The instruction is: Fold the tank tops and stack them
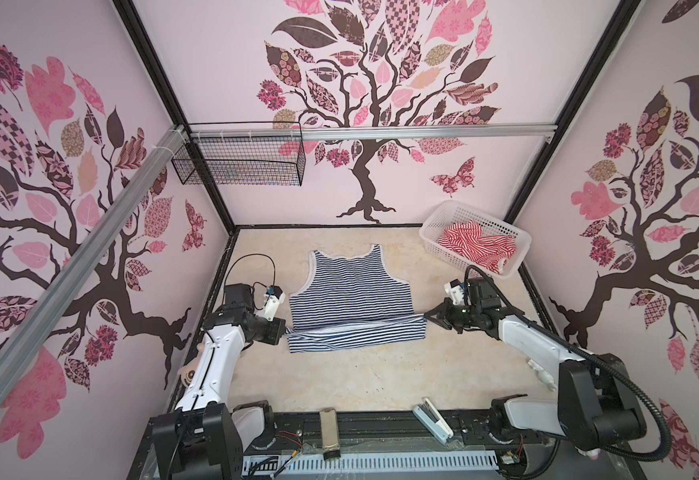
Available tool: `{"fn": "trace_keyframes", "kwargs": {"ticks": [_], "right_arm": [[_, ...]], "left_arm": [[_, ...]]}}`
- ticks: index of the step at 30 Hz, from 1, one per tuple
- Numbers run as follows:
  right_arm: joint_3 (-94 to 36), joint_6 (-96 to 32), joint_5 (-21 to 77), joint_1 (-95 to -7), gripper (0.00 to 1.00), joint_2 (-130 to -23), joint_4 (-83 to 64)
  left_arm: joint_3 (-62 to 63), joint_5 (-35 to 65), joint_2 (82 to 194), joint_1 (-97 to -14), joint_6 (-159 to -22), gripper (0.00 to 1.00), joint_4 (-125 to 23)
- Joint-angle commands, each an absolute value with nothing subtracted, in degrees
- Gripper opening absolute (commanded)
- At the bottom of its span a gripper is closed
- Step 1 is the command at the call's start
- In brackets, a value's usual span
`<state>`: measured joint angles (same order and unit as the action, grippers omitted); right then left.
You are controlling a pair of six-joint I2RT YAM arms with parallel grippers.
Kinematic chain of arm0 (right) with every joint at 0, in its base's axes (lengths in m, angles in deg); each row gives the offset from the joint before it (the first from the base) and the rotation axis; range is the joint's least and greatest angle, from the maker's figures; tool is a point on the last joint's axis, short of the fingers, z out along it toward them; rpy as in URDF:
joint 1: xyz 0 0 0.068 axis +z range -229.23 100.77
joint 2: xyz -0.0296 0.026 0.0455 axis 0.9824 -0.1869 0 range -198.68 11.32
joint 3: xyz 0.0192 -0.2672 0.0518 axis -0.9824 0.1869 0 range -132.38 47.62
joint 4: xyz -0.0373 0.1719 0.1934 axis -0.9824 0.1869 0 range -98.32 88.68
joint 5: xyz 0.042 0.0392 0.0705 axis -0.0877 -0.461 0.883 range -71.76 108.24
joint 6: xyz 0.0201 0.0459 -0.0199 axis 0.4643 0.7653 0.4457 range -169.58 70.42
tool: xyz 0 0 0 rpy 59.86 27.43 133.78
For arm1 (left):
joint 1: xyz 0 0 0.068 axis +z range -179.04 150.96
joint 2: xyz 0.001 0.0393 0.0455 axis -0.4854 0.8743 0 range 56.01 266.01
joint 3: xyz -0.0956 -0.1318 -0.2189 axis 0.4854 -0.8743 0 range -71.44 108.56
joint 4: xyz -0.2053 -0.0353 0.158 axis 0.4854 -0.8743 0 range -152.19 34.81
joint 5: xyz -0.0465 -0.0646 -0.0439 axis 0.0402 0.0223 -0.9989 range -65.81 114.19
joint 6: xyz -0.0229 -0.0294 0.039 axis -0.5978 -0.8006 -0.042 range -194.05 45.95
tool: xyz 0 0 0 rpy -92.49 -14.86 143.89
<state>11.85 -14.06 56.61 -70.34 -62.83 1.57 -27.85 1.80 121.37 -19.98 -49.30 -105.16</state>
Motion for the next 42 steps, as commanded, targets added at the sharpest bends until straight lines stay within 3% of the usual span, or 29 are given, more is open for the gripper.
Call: {"fn": "trace_keyframes", "kwargs": {"ticks": [1, 19, 25, 30, 32, 35, 38, 42], "right_arm": [[12.8, -16.5, 56.2, -70.3, 0.0, -59.1, 3.8], [20.9, -15.6, 56.4, -69.7, 0.02, -39.4, 18.9], [24.4, -13.4, 56.9, -68.2, 0.11, -36.1, 21.1], [24.8, -13.0, 56.6, -67.3, 0.23, -33.5, 24.9], [24.2, -13.1, 56.3, -67.1, 0.36, -32.2, 26.9], [22.2, -13.5, 54.2, -67.0, 0.46, -30.3, 30.4], [21.0, -12.7, 51.9, -65.2, 0.46, -29.9, 29.2], [23.0, -7.7, 49.3, -58.0, 0.36, -35.5, 19.7]], "left_arm": [[-27.3, 3.6, 121.8, -20.1, -42.5, 0.0, -109.9], [-22.5, 3.1, 118.5, -20.2, -21.9, 0.01, -131.1], [-21.7, 3.4, 119.3, -20.9, -15.4, 0.12, -137.4], [-22.8, 6.2, 118.9, -23.6, -10.9, 0.31, -142.3], [-23.7, 8.1, 118.1, -24.4, -9.6, 0.37, -142.9], [-23.8, 10.1, 116.4, -24.5, -9.4, 0.39, -141.2], [-22.5, 10.1, 116.6, -24.5, -12.7, 0.45, -135.0], [-18.0, 9.9, 123.7, -27.1, -25.6, 0.48, -120.1]]}}
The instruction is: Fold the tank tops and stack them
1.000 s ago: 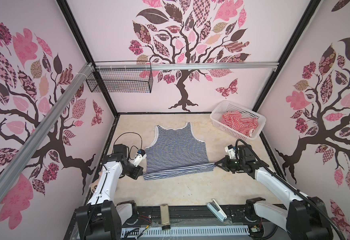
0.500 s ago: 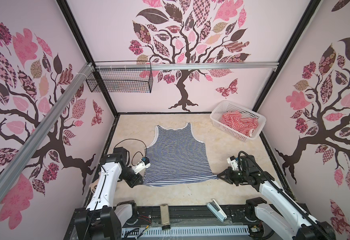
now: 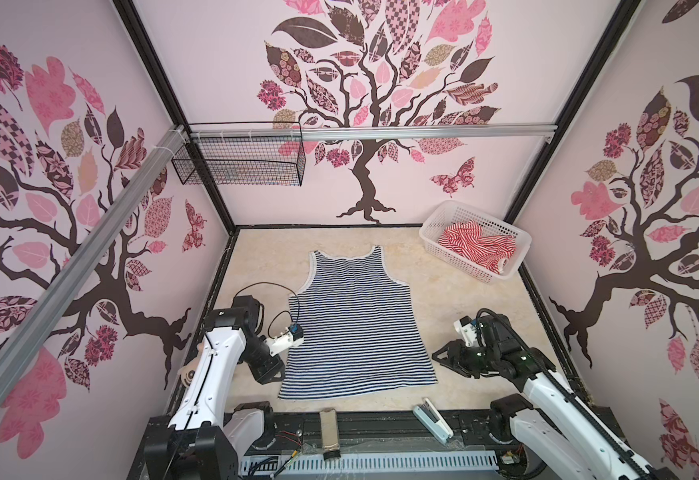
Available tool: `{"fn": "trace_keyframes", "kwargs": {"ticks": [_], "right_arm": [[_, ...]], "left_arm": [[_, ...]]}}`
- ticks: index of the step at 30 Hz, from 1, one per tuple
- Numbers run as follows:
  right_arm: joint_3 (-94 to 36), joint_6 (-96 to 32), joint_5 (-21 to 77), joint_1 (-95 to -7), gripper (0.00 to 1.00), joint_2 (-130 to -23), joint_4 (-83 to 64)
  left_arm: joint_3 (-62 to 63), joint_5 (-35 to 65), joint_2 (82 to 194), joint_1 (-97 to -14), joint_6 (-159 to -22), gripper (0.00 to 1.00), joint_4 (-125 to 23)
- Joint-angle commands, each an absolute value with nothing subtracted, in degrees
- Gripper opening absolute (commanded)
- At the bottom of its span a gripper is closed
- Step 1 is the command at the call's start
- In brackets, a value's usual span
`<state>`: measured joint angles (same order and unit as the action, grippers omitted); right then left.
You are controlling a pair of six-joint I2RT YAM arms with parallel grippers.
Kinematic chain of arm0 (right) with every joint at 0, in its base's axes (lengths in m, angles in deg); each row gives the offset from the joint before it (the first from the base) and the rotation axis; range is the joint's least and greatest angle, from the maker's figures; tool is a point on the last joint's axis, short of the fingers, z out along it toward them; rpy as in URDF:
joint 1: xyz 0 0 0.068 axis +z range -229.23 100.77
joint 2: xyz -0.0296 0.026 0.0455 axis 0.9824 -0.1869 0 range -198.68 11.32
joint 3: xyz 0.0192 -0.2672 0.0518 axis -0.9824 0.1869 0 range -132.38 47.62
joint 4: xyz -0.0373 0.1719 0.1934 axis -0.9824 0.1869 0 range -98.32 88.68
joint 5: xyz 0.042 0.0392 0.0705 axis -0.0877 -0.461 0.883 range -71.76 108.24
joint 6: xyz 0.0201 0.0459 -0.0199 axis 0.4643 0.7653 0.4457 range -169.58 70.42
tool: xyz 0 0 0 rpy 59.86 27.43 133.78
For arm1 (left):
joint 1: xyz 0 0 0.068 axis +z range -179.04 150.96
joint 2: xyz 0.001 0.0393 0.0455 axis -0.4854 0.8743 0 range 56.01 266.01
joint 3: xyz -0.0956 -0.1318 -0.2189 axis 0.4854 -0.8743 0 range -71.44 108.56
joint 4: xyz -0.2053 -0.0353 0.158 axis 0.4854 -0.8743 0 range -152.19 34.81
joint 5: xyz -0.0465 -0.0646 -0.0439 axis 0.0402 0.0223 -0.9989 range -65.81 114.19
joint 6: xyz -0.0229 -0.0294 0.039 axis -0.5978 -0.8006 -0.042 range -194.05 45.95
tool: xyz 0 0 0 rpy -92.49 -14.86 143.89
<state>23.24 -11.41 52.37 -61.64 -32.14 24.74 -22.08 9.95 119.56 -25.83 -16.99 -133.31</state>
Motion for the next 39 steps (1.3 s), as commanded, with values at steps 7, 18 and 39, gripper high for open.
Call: {"fn": "trace_keyframes", "kwargs": {"ticks": [7, 18, 39], "right_arm": [[19.9, -3.8, 40.7, -47.4, 0.17, -49.4, 8.3], [16.9, -3.5, 35.3, -44.3, 0.18, -62.8, 5.1], [2.6, -14.8, 28.0, -54.4, 0.57, -77.6, 16.7]], "left_arm": [[0.7, 7.9, 147.4, -29.8, -41.0, 0.49, -107.5], [25.3, 17.9, 176.1, -40.9, -44.4, 0.46, -105.3], [16.5, 27.7, 177.0, -40.1, -42.5, 0.46, -100.4]]}}
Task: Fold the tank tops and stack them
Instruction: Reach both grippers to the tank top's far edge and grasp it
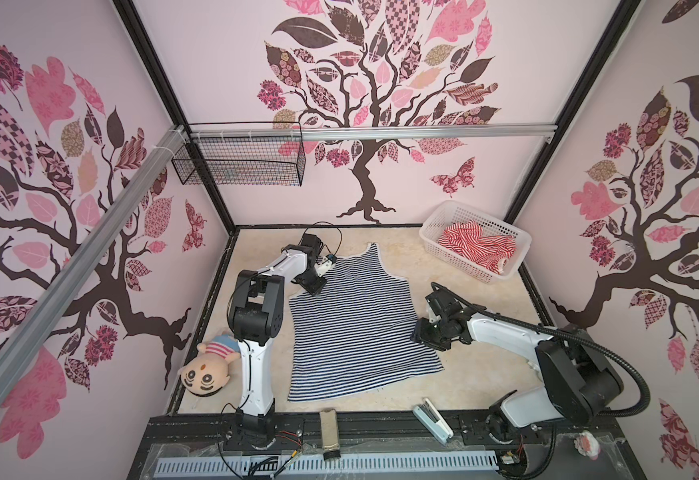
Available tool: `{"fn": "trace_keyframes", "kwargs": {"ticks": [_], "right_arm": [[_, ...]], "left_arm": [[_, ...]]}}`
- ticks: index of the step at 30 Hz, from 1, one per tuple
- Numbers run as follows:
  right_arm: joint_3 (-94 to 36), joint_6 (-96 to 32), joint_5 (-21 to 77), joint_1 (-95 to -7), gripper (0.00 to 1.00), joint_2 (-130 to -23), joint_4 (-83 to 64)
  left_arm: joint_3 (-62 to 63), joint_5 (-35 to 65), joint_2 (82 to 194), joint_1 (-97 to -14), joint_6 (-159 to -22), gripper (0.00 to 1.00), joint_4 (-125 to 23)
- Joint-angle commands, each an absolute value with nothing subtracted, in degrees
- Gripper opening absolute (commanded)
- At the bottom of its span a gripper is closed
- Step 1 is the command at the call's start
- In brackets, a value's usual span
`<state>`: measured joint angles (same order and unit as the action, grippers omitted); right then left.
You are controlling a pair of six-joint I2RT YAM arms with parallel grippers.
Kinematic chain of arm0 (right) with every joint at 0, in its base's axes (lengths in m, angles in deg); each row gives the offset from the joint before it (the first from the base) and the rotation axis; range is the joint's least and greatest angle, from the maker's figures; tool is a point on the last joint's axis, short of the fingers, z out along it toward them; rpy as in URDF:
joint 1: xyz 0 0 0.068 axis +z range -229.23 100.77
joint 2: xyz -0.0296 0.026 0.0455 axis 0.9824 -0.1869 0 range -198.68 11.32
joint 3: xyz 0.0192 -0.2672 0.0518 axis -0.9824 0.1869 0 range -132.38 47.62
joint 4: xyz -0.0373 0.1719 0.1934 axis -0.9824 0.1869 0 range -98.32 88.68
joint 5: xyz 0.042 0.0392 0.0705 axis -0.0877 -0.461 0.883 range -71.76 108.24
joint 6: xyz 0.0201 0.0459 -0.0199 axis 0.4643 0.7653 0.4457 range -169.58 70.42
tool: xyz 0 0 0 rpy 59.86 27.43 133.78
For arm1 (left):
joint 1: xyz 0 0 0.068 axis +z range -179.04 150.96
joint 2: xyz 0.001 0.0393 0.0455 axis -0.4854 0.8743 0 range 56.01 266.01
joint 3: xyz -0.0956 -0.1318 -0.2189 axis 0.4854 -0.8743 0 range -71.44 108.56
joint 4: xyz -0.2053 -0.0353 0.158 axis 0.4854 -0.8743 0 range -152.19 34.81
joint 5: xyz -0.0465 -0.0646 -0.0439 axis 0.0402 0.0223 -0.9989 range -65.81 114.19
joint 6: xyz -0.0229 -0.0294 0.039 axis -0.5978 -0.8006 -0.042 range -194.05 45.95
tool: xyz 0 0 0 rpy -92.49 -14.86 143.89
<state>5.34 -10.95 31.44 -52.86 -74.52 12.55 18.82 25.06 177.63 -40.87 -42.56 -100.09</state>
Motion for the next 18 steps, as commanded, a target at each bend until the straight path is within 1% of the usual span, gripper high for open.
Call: {"fn": "trace_keyframes", "kwargs": {"ticks": [1, 6, 12, 14, 18], "right_arm": [[1.4, -15.8, 27.2, -54.7, 0.57, -78.6, 17.1], [-7.0, -19.7, 22.5, -56.9, 0.6, -86.2, 19.1], [-19.1, -20.7, 24.9, -63.5, 0.61, -98.2, 17.8], [-26.5, -21.3, 25.4, -65.2, 0.61, -103.6, 19.8], [-42.1, -22.5, 27.4, -65.7, 0.62, -112.9, 24.2]], "left_arm": [[16.2, 28.1, 176.9, -39.9, -42.8, 0.46, -100.6], [12.9, 29.3, 175.1, -38.8, -43.8, 0.45, -101.3], [2.1, 27.7, 166.8, -38.4, -43.2, 0.45, -99.4], [-1.2, 26.7, 163.6, -38.5, -43.5, 0.45, -99.8], [-6.3, 24.4, 157.5, -39.4, -44.0, 0.45, -101.7]]}}
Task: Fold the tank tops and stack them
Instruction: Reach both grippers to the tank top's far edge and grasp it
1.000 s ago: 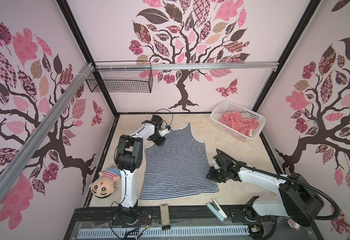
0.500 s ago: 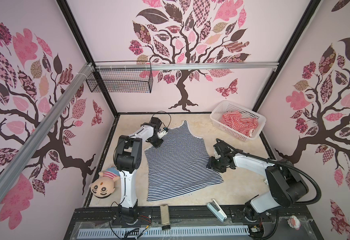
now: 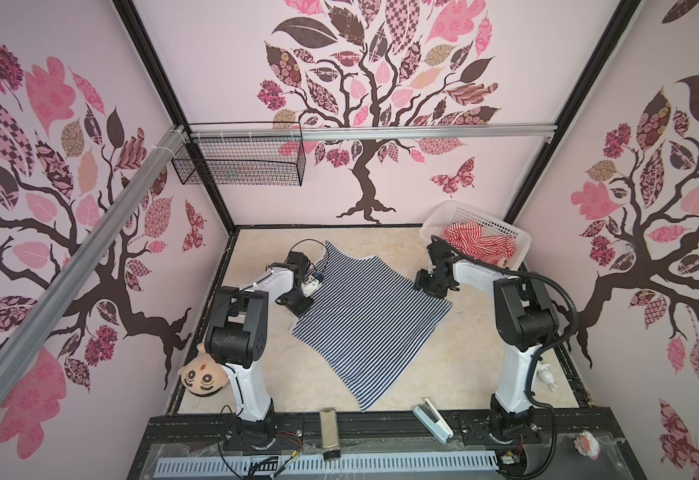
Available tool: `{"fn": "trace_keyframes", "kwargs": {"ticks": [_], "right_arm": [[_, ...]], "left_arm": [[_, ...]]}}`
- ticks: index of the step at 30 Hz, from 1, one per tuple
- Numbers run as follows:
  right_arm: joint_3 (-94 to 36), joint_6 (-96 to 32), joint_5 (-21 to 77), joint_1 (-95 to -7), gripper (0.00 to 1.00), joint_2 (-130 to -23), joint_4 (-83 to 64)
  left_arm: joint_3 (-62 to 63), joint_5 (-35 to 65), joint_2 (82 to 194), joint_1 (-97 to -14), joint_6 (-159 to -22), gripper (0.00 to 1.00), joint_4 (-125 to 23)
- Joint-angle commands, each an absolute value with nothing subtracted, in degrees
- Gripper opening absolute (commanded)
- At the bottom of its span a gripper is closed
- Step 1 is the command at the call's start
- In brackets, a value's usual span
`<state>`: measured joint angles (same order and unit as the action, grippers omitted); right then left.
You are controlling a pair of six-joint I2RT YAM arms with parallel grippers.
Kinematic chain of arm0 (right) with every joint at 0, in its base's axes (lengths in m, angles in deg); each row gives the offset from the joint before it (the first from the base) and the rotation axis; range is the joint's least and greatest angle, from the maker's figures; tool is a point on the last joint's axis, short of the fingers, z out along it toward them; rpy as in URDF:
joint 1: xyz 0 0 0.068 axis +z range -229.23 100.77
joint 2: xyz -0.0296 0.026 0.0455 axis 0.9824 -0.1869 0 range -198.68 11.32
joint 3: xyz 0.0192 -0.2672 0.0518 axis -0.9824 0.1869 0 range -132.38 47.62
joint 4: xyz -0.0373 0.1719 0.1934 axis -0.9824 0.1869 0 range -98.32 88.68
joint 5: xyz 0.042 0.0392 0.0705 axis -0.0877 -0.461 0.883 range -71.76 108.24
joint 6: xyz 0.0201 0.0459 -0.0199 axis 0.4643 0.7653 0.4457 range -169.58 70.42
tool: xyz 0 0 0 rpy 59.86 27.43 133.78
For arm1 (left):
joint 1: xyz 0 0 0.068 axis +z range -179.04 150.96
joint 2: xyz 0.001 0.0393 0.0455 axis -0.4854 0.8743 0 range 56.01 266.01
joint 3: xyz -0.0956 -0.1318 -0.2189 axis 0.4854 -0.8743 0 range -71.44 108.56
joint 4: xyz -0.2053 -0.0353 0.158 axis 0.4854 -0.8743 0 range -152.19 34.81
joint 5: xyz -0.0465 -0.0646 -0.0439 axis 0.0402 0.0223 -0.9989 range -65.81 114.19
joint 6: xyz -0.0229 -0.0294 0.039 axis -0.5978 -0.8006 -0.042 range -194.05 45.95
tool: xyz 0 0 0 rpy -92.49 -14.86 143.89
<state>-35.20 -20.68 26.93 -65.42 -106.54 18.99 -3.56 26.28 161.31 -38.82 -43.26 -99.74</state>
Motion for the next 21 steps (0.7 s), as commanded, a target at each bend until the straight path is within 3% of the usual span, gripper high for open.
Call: {"fn": "trace_keyframes", "kwargs": {"ticks": [1, 6, 13, 21], "right_arm": [[-46.9, -22.7, 29.0, -65.7, 0.62, -115.5, 25.8], [-60.6, -24.6, 33.2, -65.3, 0.65, -117.0, 30.9], [-42.4, -23.1, 29.7, -59.6, 0.7, -97.0, 24.9], [-20.6, -17.7, 26.4, -48.6, 0.7, -86.3, 17.4]], "left_arm": [[-7.5, 23.8, 155.9, -40.0, -43.9, 0.45, -102.2], [-10.1, 21.9, 149.7, -42.7, -43.6, 0.45, -105.1], [-0.3, 21.1, 150.0, -41.9, -48.8, 0.48, -99.1], [22.9, 20.3, 172.6, -41.4, -53.8, 0.47, -100.1]]}}
